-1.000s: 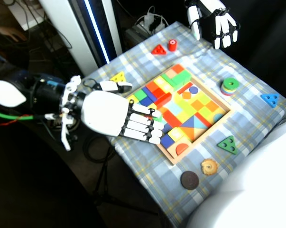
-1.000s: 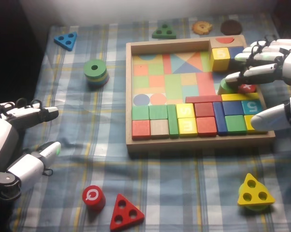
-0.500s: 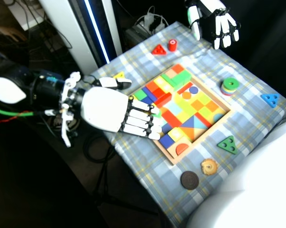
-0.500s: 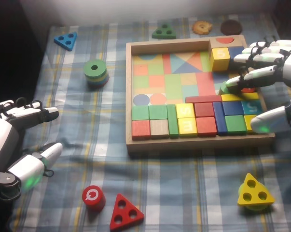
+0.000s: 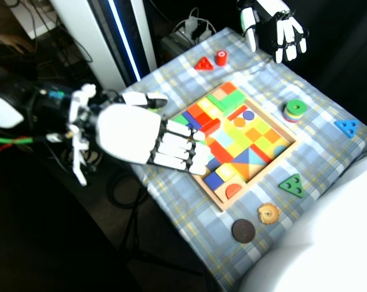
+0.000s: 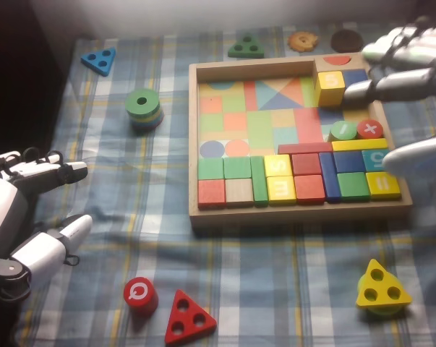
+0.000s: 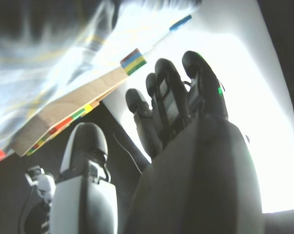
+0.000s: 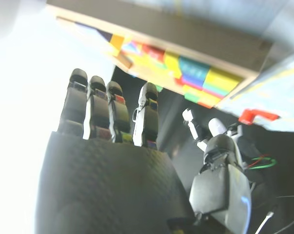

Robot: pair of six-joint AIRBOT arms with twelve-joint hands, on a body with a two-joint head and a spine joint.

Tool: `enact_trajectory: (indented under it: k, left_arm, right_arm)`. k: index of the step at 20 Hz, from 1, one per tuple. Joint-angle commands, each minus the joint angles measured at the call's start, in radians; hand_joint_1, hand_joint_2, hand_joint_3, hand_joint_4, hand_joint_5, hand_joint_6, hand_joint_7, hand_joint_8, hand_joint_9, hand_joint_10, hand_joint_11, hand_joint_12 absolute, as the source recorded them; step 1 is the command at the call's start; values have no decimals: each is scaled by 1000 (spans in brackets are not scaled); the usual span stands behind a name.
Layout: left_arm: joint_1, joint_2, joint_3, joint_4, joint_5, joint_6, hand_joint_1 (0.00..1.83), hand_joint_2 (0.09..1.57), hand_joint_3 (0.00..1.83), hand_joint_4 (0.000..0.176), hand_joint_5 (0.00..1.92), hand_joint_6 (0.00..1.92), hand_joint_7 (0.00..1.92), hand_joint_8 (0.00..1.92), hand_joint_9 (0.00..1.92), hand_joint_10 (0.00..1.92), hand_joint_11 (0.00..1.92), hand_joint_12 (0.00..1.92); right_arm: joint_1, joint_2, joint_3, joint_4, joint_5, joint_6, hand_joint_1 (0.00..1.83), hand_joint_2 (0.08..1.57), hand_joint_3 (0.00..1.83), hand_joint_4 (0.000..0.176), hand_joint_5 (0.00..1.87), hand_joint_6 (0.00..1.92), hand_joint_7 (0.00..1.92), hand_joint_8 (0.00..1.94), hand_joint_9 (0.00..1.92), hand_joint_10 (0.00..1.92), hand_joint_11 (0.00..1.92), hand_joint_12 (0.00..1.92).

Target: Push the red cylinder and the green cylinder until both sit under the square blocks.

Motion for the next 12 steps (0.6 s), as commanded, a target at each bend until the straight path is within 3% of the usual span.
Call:
enact_trajectory:
  k: [1,2,3,4,5,6,7,8,9,10,11,12]
  left_arm:
    - [-3,2,5,39,-116,-4,657,1286,2,81,625,0,434,0,384,1,0,351]
    - [-4,2,9,38,-116,-4,619,1285,1,104,628,2,443,3,391,3,0,357]
    - [-4,2,10,38,-118,-4,615,1290,2,100,624,0,452,4,403,5,0,380]
    - [-4,3,10,38,-120,-4,689,1277,0,98,632,3,459,5,408,5,0,381]
    - [-4,8,8,38,-120,-4,680,1290,1,84,607,1,447,2,404,3,0,389]
    - [-6,10,8,38,-118,-4,693,1286,0,70,607,2,440,0,398,0,0,382]
    - [-7,11,8,38,-122,-4,690,1286,0,77,604,1,450,3,410,4,0,413]
    - [-9,11,8,38,-125,-3,715,1283,0,78,609,2,452,2,414,4,0,421]
    - [-12,10,9,38,-128,-3,740,1277,0,59,635,6,475,6,430,6,0,460]
    - [-15,11,10,36,-130,-3,729,1278,0,75,632,2,471,1,421,1,0,436]
    - [-19,17,10,30,-133,-3,718,1283,1,71,636,2,465,1,423,1,0,455]
    - [-20,29,7,27,-135,-3,716,1284,1,76,638,2,459,0,412,0,0,459]
  right_arm:
    - [-23,11,-11,74,170,-15,0,983,17,176,286,0,19,7,0,0,0,0]
    - [-71,28,-35,152,226,-56,0,968,8,176,268,0,25,8,0,0,0,0]
    - [-104,38,-52,198,256,-87,0,981,12,174,286,8,53,17,0,0,0,0]
    - [-141,44,-66,250,298,-121,0,1063,15,149,291,3,88,8,0,0,0,0]
    - [-215,48,-86,326,386,-144,0,1094,21,137,298,5,99,7,0,0,0,0]
    - [-265,48,-98,378,458,-147,0,1088,14,107,285,0,94,3,0,0,0,0]
    - [-331,48,-113,439,541,-153,0,1089,12,72,253,0,58,0,0,0,0,0]
    - [-396,49,-130,501,623,-159,0,1097,14,56,237,0,44,0,0,0,0,0]
    - [-458,49,-143,549,689,-161,0,1148,11,35,236,0,34,0,0,0,0,0]
    - [-518,49,-156,596,750,-161,0,1180,20,23,244,4,40,4,0,0,0,0]
    - [-560,49,-167,628,785,-161,0,1173,13,49,251,6,47,6,0,0,0,0]
    - [-588,49,-175,662,807,-160,0,1177,13,63,223,0,22,0,0,0,0,0]
